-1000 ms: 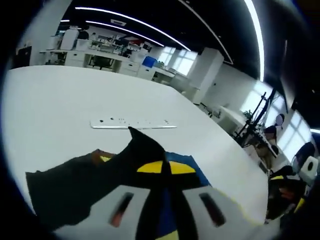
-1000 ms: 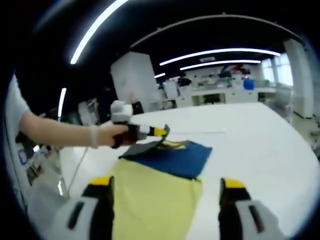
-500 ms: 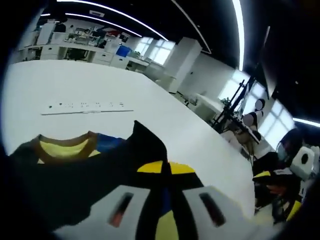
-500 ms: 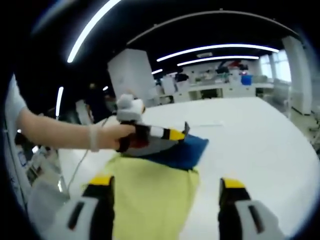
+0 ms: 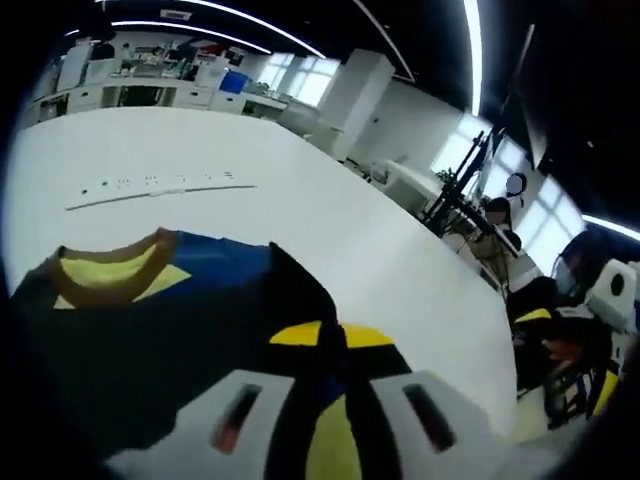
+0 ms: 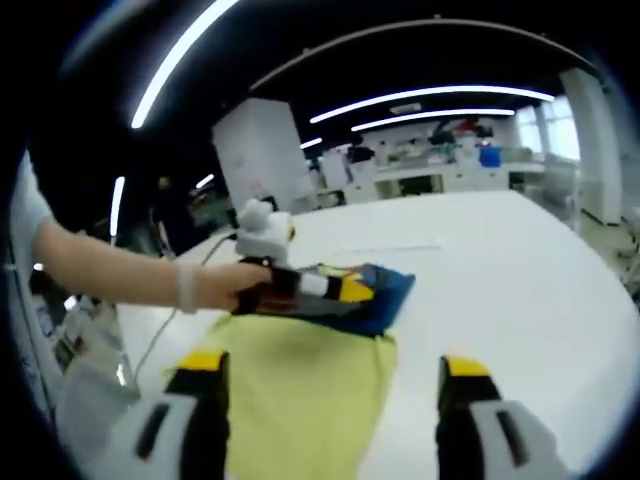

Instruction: Fold the garment on the visible template until the final outline fits inside the template.

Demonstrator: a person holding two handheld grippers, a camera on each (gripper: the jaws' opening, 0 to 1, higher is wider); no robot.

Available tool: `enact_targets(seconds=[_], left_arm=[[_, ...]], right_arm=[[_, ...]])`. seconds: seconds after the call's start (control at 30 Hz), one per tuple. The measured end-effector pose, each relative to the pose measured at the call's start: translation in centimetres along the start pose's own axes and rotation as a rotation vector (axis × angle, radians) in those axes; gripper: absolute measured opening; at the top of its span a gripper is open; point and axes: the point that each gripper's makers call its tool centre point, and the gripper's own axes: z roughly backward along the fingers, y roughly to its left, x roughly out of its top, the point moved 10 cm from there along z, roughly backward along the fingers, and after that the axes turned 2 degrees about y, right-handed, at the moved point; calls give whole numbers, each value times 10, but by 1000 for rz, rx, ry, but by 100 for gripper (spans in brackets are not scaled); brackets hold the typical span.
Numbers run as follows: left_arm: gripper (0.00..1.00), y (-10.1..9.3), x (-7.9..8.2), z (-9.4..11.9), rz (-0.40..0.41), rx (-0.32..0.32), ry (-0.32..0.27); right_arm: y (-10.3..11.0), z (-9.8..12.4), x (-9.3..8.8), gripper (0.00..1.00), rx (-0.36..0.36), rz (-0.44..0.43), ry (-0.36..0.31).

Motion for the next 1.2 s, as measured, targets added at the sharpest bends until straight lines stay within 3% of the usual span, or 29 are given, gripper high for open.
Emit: enact_targets(seconds=[0.03, 0.1, 0.33, 0.47, 0.67, 1.2], left_arm=[[35, -1, 0, 0, -1, 2, 3], [46, -3, -2, 3, -18, 13, 4], [60, -2, 1, 11, -54, 21, -3], [59, 3, 0, 19, -59, 32, -11], [58, 14, 1, 41, -131, 84, 1], [52, 68, -24, 137, -253, 334, 57]], right_arm=[[0, 0, 0, 85, 0, 0, 0], [1, -1, 0, 85, 4, -2, -1], [3, -2, 3, 85, 8, 2, -10], [3, -2, 4, 85, 8, -1, -12], [7, -2, 4, 85, 19, 6, -10], [14, -3, 3, 85, 45, 10, -13]])
